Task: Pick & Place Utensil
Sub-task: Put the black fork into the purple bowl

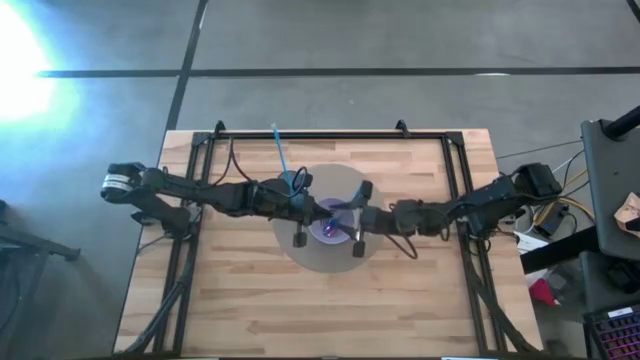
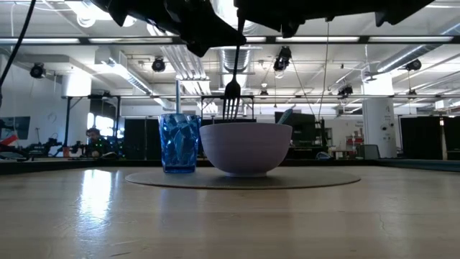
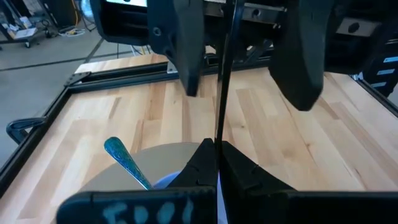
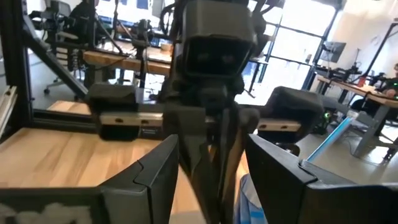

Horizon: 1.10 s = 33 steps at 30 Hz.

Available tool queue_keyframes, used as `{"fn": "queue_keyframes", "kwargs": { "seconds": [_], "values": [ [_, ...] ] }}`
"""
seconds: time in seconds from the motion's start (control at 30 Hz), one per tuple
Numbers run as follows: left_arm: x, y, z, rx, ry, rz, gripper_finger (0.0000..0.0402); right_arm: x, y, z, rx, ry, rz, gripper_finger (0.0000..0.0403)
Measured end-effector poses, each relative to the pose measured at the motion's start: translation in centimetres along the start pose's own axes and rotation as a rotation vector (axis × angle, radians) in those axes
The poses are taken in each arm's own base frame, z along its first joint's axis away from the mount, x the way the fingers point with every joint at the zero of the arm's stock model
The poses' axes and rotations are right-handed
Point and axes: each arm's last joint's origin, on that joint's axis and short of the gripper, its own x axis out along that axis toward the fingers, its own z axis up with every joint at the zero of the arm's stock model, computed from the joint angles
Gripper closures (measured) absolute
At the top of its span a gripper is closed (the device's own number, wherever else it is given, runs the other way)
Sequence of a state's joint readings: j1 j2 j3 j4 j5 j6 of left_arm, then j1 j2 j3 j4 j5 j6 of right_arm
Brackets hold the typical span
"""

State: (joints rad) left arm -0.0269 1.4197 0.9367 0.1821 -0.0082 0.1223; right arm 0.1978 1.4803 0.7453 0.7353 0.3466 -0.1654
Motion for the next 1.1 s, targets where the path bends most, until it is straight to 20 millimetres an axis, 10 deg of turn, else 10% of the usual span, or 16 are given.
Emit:
{"fn": "queue_keyframes", "kwargs": {
  "seconds": [0.2, 0.5, 1.1],
  "values": [
    [0.0, 0.0, -0.1, 0.000, 0.007, -0.001, 0.0401, 0.2, -0.7, 0.4, 0.022, 0.010, -0.019, 0.0241],
    [0.0, 0.1, -0.2, 0.000, 0.009, 0.007, 0.0401, 0.1, -1.6, 0.1, 0.064, 0.067, -0.027, 0.0383],
    [0.0, 0.1, -0.2, 0.039, 0.009, 0.018, 0.0319, 0.2, -2.1, 0.1, 0.106, 0.069, -0.050, 0.0394]
  ]
}}
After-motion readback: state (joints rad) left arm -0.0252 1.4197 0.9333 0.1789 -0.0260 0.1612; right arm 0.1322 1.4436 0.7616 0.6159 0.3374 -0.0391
